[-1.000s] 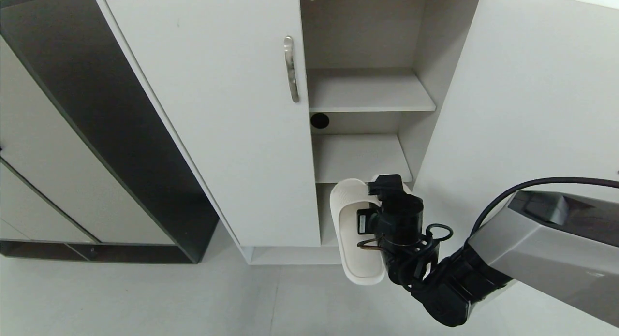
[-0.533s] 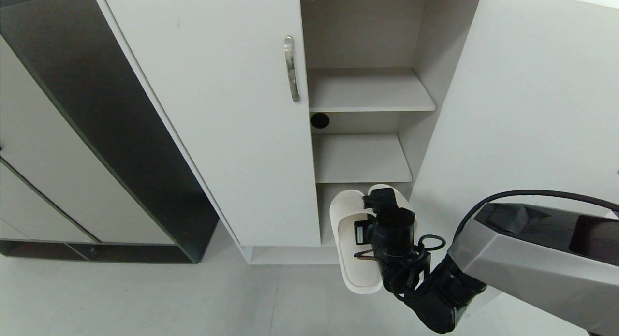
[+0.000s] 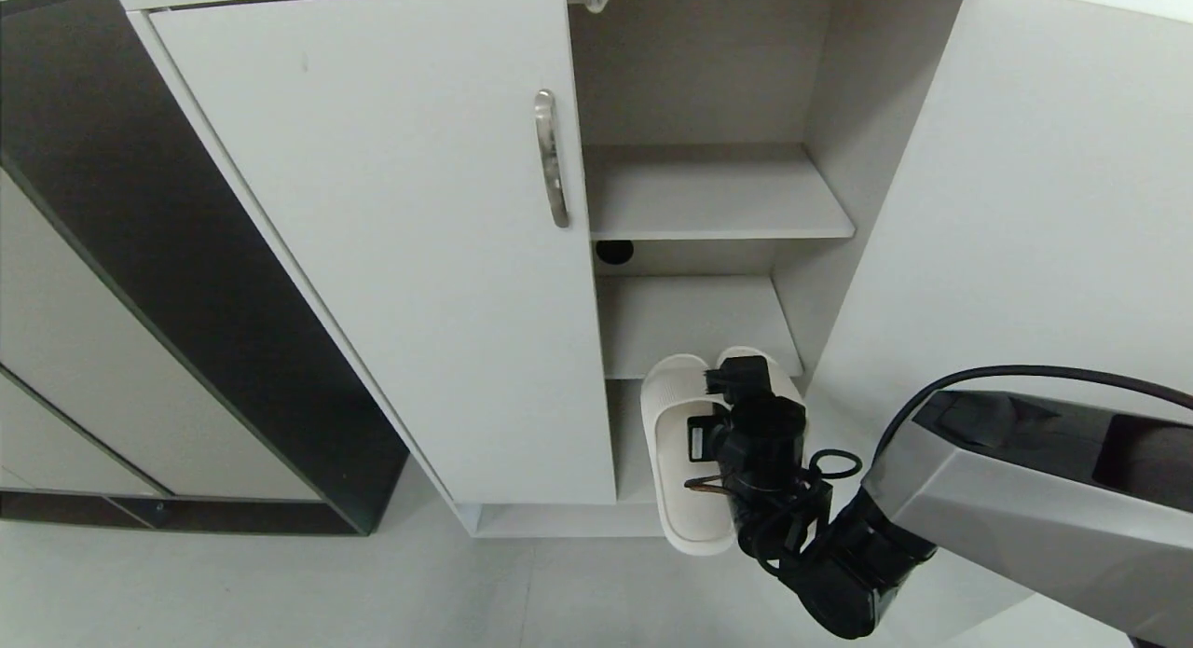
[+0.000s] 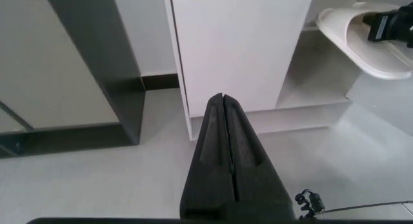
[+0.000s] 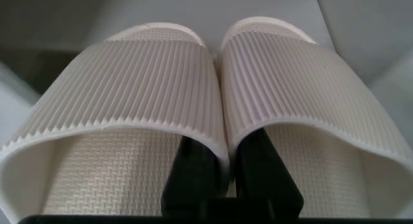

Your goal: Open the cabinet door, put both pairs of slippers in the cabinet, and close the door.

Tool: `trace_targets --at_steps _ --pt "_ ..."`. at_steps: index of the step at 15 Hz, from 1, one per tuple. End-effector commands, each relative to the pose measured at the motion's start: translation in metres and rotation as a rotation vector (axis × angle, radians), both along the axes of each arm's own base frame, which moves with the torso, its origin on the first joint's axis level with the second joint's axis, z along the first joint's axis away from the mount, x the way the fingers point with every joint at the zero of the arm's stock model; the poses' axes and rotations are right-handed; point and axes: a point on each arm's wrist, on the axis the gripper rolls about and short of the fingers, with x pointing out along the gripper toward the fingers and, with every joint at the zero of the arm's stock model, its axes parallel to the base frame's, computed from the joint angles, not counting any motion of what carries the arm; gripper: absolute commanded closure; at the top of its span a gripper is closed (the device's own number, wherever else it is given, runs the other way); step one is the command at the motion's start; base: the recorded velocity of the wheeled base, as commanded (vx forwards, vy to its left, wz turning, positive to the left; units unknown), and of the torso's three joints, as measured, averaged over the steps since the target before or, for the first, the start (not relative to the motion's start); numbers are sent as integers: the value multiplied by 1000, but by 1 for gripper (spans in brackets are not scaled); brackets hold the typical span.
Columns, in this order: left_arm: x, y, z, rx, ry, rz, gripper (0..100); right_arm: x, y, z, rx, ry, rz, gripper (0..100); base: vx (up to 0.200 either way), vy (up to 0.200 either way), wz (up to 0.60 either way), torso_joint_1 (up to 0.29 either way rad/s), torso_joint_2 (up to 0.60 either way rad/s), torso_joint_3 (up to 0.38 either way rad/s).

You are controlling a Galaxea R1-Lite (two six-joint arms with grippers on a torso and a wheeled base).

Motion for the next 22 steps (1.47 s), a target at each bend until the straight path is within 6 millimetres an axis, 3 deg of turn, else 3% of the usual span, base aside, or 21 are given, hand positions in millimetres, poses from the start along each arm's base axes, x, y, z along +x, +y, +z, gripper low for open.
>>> trace_targets --at_steps 1,4,7,10,15,19,22 --pt "0 0 0 0 2 0 100 -3 0 5 3 -7 4 100 200 0 0 2 2 2" --pt "0 0 0 -18 3 3 100 -2 0 -1 -10 6 7 100 200 0 0 1 2 2" --pt "0 0 0 -17 2 3 100 3 1 -3 -8 2 4 100 0 0 0 0 0 0" --pt "0 0 0 -20 3 3 100 26 10 -8 20 -35 -13 100 0 0 0 0 0 0" --pt "0 0 0 -20 3 5 100 50 5 -8 -47 -37 30 100 0 0 0 0 0 0" --pt "0 0 0 -20 1 10 100 79 -3 5 -47 -31 -19 100 0 0 0 0 0 0" --pt "0 1 0 -18 1 33 100 86 0 16 -42 -42 -23 100 0 0 0 0 0 0"
